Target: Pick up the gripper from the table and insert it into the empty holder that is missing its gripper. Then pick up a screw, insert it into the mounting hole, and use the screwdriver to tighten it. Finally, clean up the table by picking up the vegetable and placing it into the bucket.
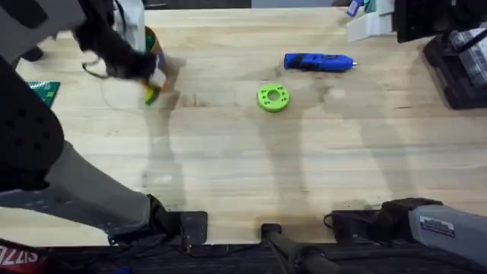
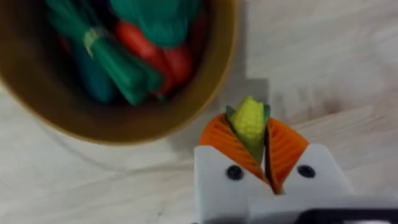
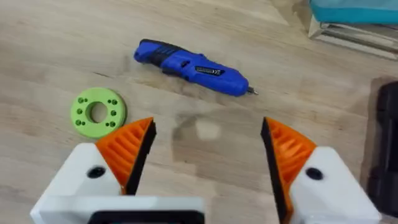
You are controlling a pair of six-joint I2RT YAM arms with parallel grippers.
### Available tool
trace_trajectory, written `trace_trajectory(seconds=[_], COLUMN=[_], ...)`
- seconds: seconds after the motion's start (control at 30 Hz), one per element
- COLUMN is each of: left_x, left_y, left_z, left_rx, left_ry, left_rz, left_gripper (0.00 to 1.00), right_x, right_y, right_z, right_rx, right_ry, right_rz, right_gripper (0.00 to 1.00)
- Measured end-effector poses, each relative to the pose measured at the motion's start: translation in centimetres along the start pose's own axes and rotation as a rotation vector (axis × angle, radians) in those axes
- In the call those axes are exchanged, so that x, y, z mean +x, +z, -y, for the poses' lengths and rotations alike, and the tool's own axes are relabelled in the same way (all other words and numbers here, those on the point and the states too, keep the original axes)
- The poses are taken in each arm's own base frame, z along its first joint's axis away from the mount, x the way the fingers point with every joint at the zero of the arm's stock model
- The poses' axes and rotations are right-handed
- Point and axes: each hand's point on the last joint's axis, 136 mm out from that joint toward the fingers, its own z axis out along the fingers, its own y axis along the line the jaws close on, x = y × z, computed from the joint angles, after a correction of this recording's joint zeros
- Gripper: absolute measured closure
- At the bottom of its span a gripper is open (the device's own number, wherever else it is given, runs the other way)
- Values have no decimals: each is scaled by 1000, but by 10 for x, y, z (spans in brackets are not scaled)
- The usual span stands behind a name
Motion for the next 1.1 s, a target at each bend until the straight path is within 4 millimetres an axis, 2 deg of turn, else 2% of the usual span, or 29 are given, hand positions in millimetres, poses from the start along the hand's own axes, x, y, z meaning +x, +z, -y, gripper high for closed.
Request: trace_trajectory(seconds=[0.13,0.43,0.53,0.83,0.9,0.93,1.07,1.1], left_x=[-40,-107,-114,-111,-111,-111,-109,-108], left_y=[-30,-87,-92,-95,-95,-96,-90,-87], left_z=[1,-15,-24,-45,-48,-49,-54,-55], left_rx=[16,-74,-126,-245,-255,-261,-265,-262], left_ry=[24,83,85,62,60,61,51,47], left_rz=[132,372,399,372,369,369,354,347], left_gripper=[992,992,992,992,882,768,132,66], right_x=[0,0,0,0,0,0,0,0], right_y=[0,0,0,0,0,0,0,0], right_z=[0,0,0,0,0,0,0,0], right_rx=[0,0,0,0,0,0,0,0], right_ry=[0,0,0,0,0,0,0,0], right_rz=[0,0,0,0,0,0,0,0], right_gripper=[8,8,7,8,8,8,8,8])
